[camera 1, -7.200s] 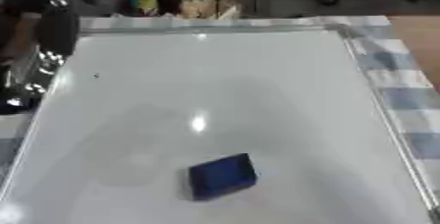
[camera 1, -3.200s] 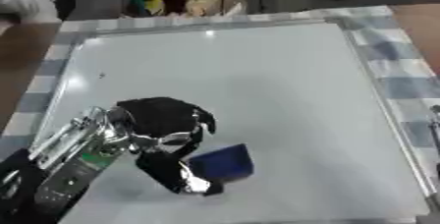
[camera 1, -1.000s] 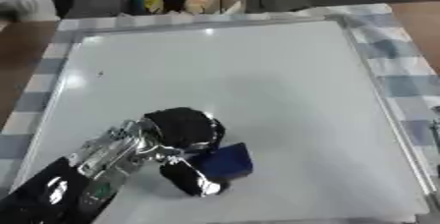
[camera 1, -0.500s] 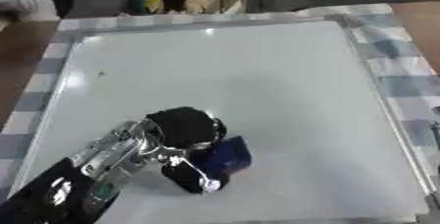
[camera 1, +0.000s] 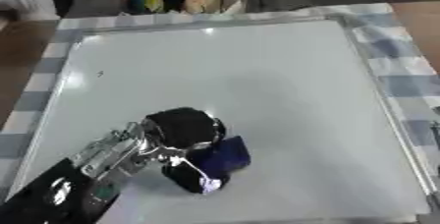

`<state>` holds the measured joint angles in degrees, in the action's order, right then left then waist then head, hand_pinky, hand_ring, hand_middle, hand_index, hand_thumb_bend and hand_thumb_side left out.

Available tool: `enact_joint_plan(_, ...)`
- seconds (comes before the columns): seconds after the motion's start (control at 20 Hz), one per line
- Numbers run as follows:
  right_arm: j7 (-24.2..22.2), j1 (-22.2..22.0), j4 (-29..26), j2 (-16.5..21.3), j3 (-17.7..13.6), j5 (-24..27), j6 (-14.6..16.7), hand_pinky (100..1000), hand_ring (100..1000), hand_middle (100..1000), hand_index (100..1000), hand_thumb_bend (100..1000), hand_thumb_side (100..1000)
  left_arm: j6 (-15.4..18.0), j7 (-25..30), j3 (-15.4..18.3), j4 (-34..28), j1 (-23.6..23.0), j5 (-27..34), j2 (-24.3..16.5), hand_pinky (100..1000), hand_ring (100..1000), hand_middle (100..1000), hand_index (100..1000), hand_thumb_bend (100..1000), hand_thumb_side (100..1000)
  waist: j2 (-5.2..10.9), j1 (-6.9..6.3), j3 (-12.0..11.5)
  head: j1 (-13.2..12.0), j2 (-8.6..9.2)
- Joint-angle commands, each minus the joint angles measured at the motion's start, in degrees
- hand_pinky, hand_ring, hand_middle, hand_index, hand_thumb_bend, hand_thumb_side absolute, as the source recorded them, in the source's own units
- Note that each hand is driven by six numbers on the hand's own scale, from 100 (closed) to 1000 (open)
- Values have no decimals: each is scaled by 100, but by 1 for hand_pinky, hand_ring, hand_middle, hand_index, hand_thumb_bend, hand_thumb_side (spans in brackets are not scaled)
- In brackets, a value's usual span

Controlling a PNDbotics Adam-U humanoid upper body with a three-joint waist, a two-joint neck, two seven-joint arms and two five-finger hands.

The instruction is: Wipe the whiteboard clean with a brush.

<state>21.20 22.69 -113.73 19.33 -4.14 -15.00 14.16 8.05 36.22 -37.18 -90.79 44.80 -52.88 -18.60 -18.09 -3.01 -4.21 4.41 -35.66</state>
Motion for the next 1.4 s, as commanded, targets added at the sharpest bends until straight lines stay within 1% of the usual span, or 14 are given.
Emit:
enact_joint_plan(0.05,-22,56,-86,31,-6,31,12,756,844,710,795,100,887,-34,-40,33,-44,41,19,-71,324,525,536,253,164,618,88,31,9,-11,8)
enact_joint_plan(0.4,-24,55,-86,31,-8,39,18,756,844,709,795,100,887,-93,-83,79,-47,35,31,-114,291,502,515,247,100,562,88,41,7,-19,23)
enact_joint_plan(0.45,-25,56,-86,31,-9,40,20,757,844,708,795,100,886,-97,-83,78,-37,34,16,-117,285,498,511,245,100,548,86,41,8,-20,24)
enact_joint_plan(0.75,-21,60,-86,34,-8,49,31,757,844,708,795,100,889,-84,-108,74,37,20,-65,-113,272,491,504,244,100,533,77,49,11,-29,36)
enact_joint_plan(0.9,-24,64,-86,35,-3,56,38,757,845,708,795,100,890,-77,-139,94,46,17,-99,-138,256,475,485,244,100,516,77,48,5,-31,37)
enact_joint_plan(1.1,-31,62,-86,37,0,63,42,757,845,708,795,100,890,-65,-210,131,31,24,-143,-189,248,461,463,243,100,515,82,47,-1,-35,31)
enact_joint_plan(1.4,-41,60,-86,40,6,71,44,758,846,707,796,100,890,-106,-265,229,-59,13,-120,-294,243,455,455,244,100,512,84,50,-11,-32,36)
